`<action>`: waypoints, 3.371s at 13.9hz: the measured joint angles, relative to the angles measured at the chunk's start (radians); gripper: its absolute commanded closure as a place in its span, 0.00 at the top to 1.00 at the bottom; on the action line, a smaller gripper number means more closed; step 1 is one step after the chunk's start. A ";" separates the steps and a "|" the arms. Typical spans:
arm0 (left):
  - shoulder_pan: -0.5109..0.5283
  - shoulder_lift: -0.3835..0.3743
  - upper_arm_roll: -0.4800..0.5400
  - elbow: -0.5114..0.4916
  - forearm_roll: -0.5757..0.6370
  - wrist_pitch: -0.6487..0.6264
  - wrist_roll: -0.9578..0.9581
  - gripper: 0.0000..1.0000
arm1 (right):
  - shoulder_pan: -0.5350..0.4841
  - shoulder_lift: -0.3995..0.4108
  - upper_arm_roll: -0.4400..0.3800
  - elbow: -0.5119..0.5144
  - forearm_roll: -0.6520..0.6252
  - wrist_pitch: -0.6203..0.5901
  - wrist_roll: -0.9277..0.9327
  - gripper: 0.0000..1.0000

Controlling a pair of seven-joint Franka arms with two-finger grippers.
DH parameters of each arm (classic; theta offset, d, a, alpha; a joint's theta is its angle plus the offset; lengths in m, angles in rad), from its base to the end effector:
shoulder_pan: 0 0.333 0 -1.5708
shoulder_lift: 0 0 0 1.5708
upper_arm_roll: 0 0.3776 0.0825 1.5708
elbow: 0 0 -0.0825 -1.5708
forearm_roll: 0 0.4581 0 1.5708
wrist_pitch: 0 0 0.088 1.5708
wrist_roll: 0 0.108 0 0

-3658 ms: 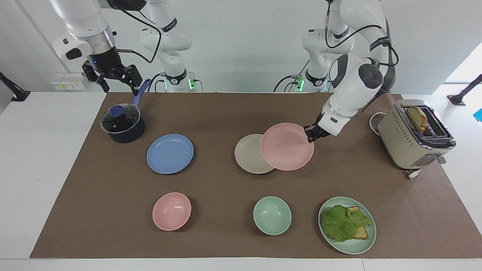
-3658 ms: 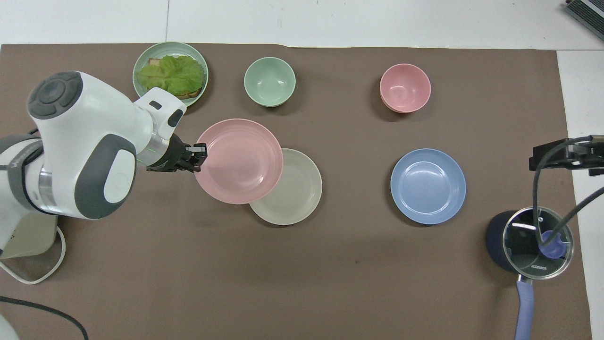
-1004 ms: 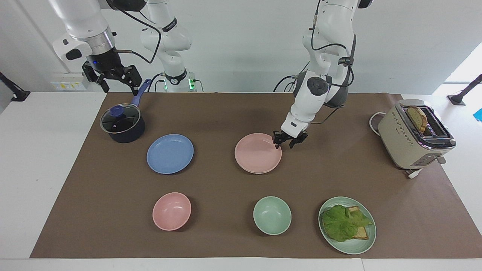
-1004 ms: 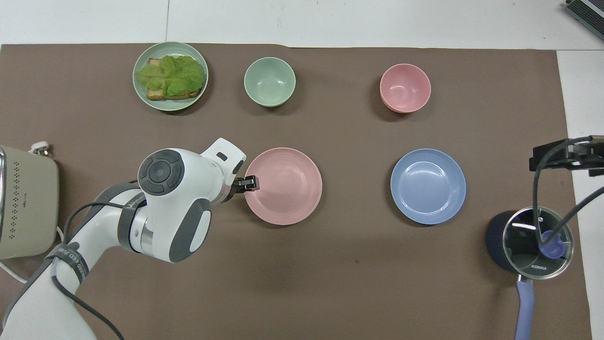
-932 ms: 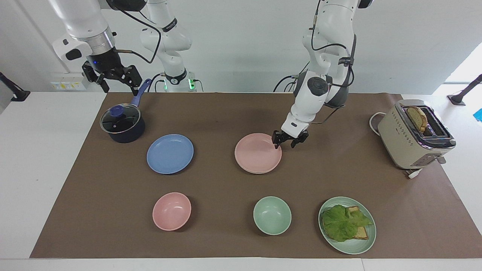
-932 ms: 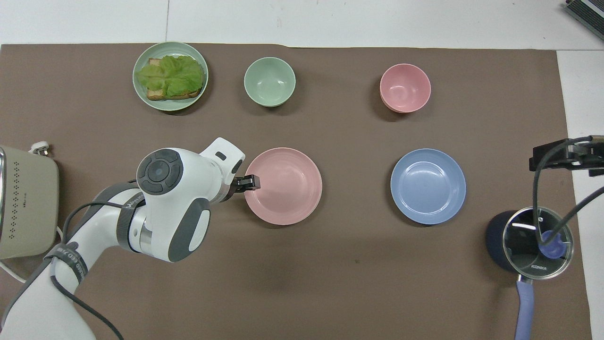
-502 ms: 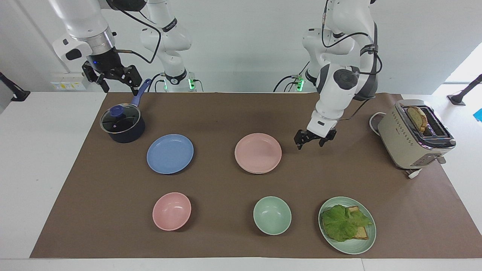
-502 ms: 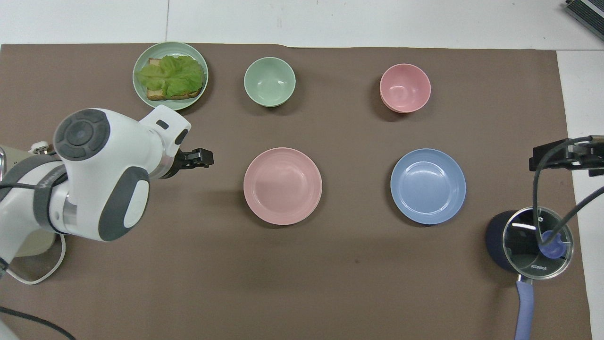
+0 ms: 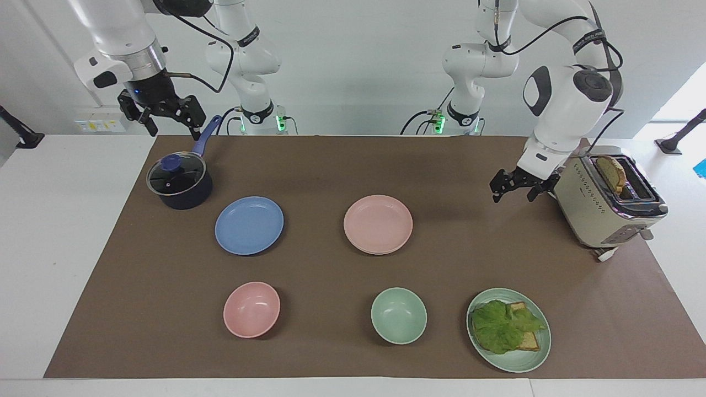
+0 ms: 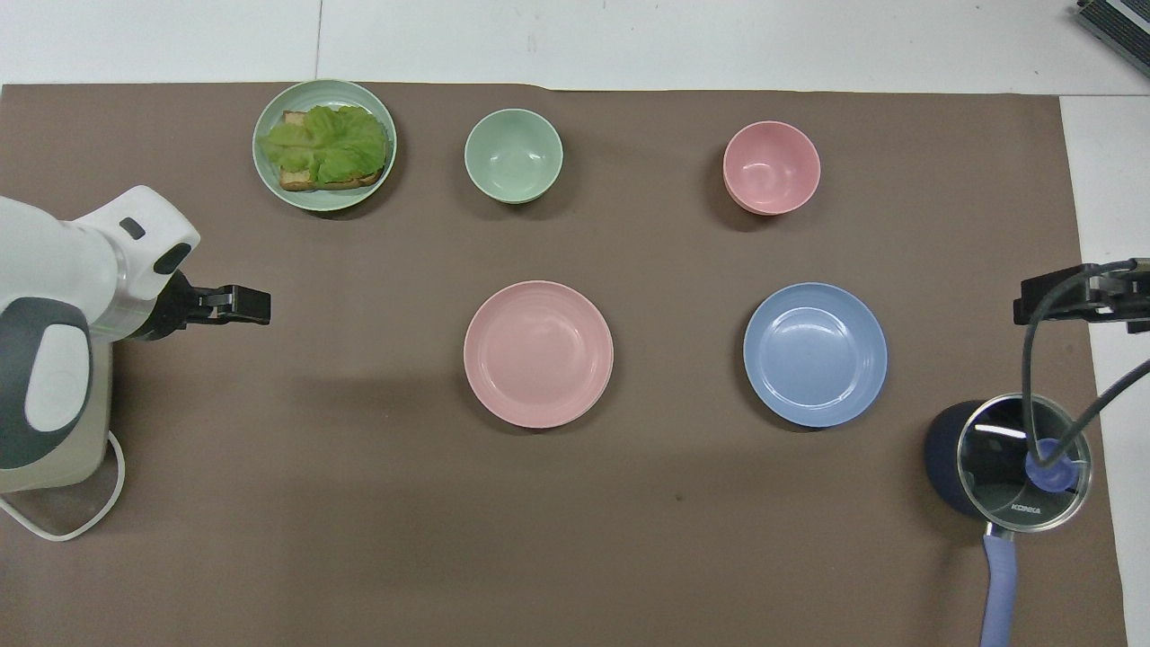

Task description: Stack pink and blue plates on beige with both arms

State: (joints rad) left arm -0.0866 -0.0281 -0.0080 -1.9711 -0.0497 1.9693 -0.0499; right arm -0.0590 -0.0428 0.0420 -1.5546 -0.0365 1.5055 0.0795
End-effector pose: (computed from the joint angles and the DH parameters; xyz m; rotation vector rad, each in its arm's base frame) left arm 0.6164 -0.0618 0.5174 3.0935 -0.0402 0.0355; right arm 0.6059 -0.0138 0.7147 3.0994 -0.1533 -0.0080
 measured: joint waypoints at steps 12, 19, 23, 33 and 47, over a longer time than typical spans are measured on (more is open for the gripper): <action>0.065 -0.039 -0.004 0.339 0.001 -0.420 0.082 1.00 | -0.048 0.019 -0.004 -0.357 0.000 0.407 -0.090 1.00; 0.065 -0.071 -0.010 0.403 0.001 -0.519 0.082 1.00 | -0.041 0.149 -0.001 -0.555 0.000 0.775 -0.093 1.00; 0.065 -0.075 -0.011 0.402 0.001 -0.533 0.082 1.00 | -0.040 0.181 -0.001 -0.626 0.000 0.888 -0.093 0.92; 0.065 -0.083 -0.008 0.401 0.025 -0.559 0.081 1.00 | -0.040 0.213 0.000 -0.652 0.000 0.900 -0.098 0.00; 0.066 -0.083 -0.013 0.396 0.022 -0.533 0.081 1.00 | 0.054 0.029 0.045 -0.604 0.175 0.736 -0.102 0.00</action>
State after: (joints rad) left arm -0.0209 -0.1113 -0.0209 -1.5749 -0.0280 1.4363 0.0309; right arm -0.0047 -0.0141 0.0874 -2.1583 0.1381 2.2410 -0.0222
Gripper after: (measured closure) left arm 0.000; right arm 0.956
